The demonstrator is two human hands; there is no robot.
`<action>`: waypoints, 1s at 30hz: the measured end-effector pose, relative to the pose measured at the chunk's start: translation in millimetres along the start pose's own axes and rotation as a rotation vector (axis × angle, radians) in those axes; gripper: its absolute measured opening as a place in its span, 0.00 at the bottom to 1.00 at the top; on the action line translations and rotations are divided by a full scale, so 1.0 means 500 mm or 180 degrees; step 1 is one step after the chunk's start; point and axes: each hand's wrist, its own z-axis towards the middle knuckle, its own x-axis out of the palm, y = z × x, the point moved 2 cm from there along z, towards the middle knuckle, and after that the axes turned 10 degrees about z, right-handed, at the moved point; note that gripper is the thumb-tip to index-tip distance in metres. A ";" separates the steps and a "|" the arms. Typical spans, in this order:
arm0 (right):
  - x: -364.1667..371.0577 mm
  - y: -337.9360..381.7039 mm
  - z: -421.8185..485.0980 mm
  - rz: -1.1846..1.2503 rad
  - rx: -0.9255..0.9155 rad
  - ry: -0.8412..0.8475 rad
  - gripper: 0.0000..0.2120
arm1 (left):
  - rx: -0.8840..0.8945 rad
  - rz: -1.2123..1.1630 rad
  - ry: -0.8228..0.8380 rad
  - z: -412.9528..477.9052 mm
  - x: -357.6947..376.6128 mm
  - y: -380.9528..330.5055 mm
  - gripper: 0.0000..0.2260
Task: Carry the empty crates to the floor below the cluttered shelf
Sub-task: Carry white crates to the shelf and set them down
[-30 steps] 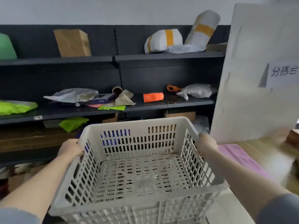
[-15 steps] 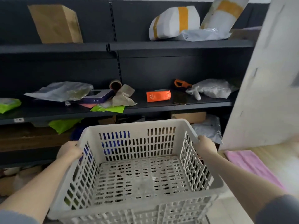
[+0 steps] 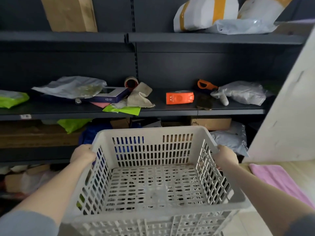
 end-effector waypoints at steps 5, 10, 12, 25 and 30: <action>0.006 -0.012 0.011 0.0063 0.0015 -0.0054 0.15 | 0.0084 0.0045 -0.0007 0.019 -0.009 -0.017 0.13; 0.020 -0.010 0.009 0.0087 0.0011 -0.0048 0.16 | 0.0036 0.0100 -0.0068 0.032 0.013 0.004 0.13; 0.020 -0.007 0.006 0.0031 -0.0005 -0.0059 0.15 | 0.0036 0.0067 -0.0030 0.036 0.018 0.011 0.13; 0.023 -0.009 -0.017 -0.0286 -0.0225 -0.0136 0.12 | 0.0055 0.0146 -0.0003 0.036 0.044 0.044 0.22; 0.027 -0.006 -0.030 -0.0363 -0.0201 -0.0091 0.17 | 0.0060 0.0190 -0.0002 0.017 0.055 0.038 0.17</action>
